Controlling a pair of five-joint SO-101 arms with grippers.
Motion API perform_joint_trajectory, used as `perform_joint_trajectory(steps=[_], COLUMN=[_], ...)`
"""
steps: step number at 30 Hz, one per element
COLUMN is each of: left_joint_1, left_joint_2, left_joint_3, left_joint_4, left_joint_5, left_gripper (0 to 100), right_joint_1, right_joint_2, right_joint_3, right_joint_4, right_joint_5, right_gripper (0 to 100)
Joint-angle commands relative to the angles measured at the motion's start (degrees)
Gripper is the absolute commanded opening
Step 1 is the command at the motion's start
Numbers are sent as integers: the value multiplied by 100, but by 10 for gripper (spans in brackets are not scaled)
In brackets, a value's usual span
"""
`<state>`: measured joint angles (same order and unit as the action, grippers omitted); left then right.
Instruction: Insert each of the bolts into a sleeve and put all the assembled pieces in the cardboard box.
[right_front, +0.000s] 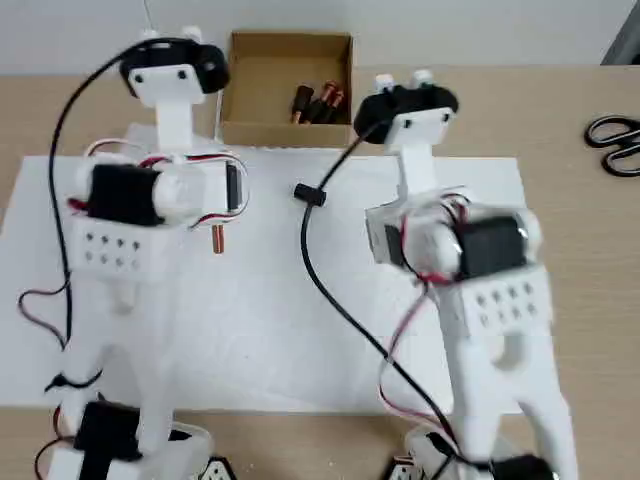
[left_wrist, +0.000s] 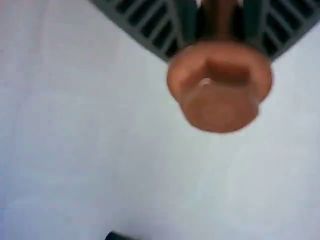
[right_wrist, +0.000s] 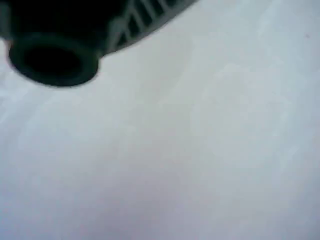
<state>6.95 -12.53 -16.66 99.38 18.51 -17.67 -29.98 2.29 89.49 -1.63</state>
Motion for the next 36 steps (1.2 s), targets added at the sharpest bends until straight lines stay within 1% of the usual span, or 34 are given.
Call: perform_joint_trajectory(steps=[1, 6, 9, 12, 16, 19, 24, 28, 30, 32, 34, 36], left_joint_1=[35, 35, 35, 35, 44, 193, 730, 993, 1011, 1011, 1011, 1064], left_joint_2=[-571, -1310, -1934, -2576, -3059, -3253, -3516, -3622, -3622, -3631, -3631, -3631], left_joint_3=[-40, 462, 778, 1209, 2246, 3046, 3574, 3908, 4057, 4180, 4207, 4215], left_joint_4=[18, -141, -457, -985, -1899, -2400, -3226, -3877, -4141, -4352, -4396, -4396], left_joint_5=[70, 70, 62, 70, 149, 615, 677, 589, 475, 563, 668, 703], left_gripper=[6, 6, 6, 6, 6, 6, 6, 6, 6, 6, 6, 6], right_joint_1=[-4, -92, -92, -92, -92, -92, -101, -242, -400, -541, -593, -593], right_joint_2=[-743, -1332, -1657, -2026, -2510, -2870, -3547, -4013, -4224, -4435, -4681, -4963], right_joint_3=[-264, 26, 536, 1081, 1952, 2752, 4185, 5152, 5477, 5635, 5705, 5855], right_joint_4=[-40, -215, -444, -778, -1569, -2396, -3767, -4400, -4488, -4497, -4462, -4453], right_joint_5=[9, -624, -668, -659, -659, -668, -659, -659, -563, -255, 0, 62], right_gripper=[4, 5, 5, 4, 4, 4, 4, 4, 4, 4, 4, 4])
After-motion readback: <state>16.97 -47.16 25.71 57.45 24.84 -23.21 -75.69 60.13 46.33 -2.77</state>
